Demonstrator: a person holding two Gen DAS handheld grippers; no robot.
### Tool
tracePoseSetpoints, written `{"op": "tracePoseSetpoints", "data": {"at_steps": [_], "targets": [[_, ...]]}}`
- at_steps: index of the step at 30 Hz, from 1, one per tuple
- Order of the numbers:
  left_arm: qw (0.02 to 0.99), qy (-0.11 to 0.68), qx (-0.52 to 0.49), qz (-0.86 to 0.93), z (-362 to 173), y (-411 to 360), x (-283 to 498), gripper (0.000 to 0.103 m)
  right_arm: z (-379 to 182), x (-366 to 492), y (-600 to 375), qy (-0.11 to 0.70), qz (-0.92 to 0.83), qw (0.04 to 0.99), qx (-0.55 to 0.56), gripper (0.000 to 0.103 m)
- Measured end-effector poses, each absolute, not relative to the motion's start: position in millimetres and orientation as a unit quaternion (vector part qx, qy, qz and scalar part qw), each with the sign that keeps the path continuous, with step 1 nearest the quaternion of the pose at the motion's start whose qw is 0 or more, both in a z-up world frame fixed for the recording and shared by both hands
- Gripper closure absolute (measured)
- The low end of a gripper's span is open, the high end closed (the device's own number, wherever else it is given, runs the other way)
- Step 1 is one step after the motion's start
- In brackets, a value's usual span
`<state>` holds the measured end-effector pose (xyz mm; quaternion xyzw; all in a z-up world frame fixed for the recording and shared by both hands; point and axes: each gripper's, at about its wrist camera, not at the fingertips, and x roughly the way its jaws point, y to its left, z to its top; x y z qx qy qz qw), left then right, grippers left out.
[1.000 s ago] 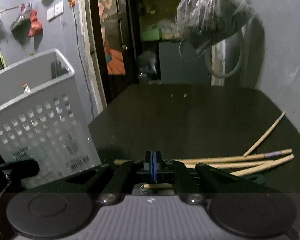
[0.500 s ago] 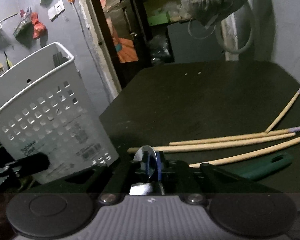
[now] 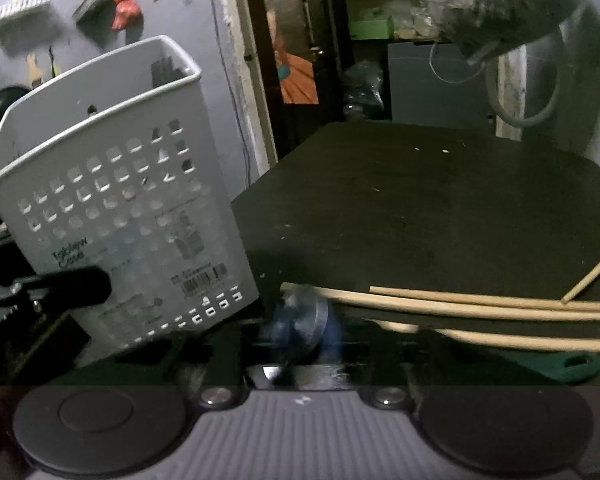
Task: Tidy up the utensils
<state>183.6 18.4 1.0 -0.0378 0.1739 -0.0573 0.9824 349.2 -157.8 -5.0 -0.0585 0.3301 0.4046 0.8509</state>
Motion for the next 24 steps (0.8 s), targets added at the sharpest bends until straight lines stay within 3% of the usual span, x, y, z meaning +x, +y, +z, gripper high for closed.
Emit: {"op": "tracePoseSetpoints", "data": {"at_steps": [5, 12, 24], "targets": [[0.982, 0.174, -0.038, -0.057, 1, 19, 183, 0.025, 1, 336, -150, 0.318, 0.395, 0.859, -0.071, 0.1], [0.982, 0.175, -0.039, -0.058, 1, 18, 184, 0.025, 9, 315, -150, 0.284, 0.353, 0.889, -0.071, 0.101], [0.982, 0.177, -0.039, -0.056, 1, 18, 186, 0.025, 35, 284, -181, 0.075, 0.216, 0.973, -0.017, 0.101]]}}
